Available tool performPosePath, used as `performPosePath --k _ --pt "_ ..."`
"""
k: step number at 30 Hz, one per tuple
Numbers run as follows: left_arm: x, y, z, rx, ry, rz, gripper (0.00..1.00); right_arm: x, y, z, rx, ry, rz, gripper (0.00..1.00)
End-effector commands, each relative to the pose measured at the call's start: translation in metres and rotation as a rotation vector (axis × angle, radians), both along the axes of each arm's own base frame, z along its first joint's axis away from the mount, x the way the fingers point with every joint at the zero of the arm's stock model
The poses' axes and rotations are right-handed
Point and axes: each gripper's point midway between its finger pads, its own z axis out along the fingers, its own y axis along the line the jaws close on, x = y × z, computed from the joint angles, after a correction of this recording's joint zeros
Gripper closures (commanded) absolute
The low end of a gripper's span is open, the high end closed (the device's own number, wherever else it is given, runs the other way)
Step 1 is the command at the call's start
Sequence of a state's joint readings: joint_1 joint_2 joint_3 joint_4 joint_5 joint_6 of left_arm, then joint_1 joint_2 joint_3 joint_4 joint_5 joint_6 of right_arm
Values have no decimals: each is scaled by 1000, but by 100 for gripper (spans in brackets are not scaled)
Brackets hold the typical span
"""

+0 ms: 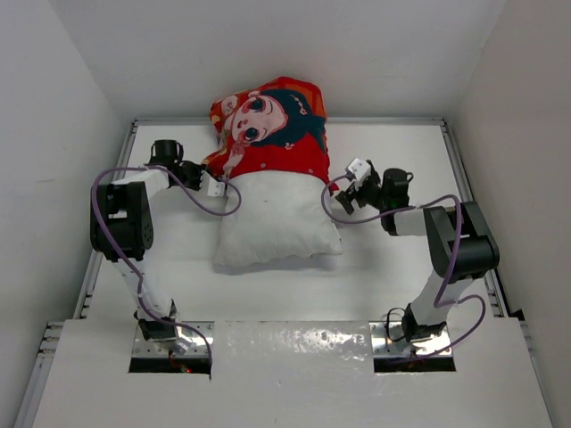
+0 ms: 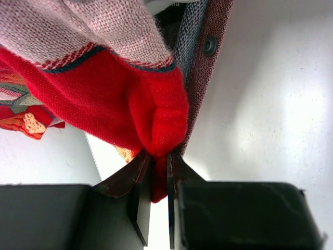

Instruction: Put the pillow into the pillowcase

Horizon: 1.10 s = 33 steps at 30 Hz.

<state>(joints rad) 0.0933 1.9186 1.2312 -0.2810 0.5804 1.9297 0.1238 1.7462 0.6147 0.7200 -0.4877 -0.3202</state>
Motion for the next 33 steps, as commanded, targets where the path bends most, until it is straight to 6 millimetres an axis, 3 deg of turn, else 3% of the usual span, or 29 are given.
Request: performPosePath --k 1,5,6,7,9,10,14,17,22,28,31,33 --pt "16 6 35 3 -96 1 100 33 29 59 -123 -351 215 13" --pt "17 4 44 -20 -117 20 100 37 43 38 -242 -377 333 16" --pt "17 5 45 -24 -120 24 100 41 47 41 -259 -397 349 16" --pt "16 3 45 -30 -117 22 100 36 51 29 -274 -352 382 16" --pt "15 3 46 -32 -118 22 100 41 54 28 -347 -369 437 17" --pt "15 3 47 -34 -120 22 100 33 53 15 -364 -310 465 18" --pt "15 4 47 -36 -120 28 100 22 41 3 -500 -282 546 21" --pt "13 2 45 -41 -118 26 100 14 44 4 -510 -321 564 18" --pt "14 0 44 -49 -119 20 100 29 67 17 -423 -407 514 19" --pt "10 1 46 -53 -101 34 100 46 80 37 -374 -477 469 21" --pt "5 -1 44 -57 -95 30 100 46 85 34 -340 -451 476 32" --pt "2 -2 44 -66 -90 28 100 46 86 34 -321 -441 468 50"
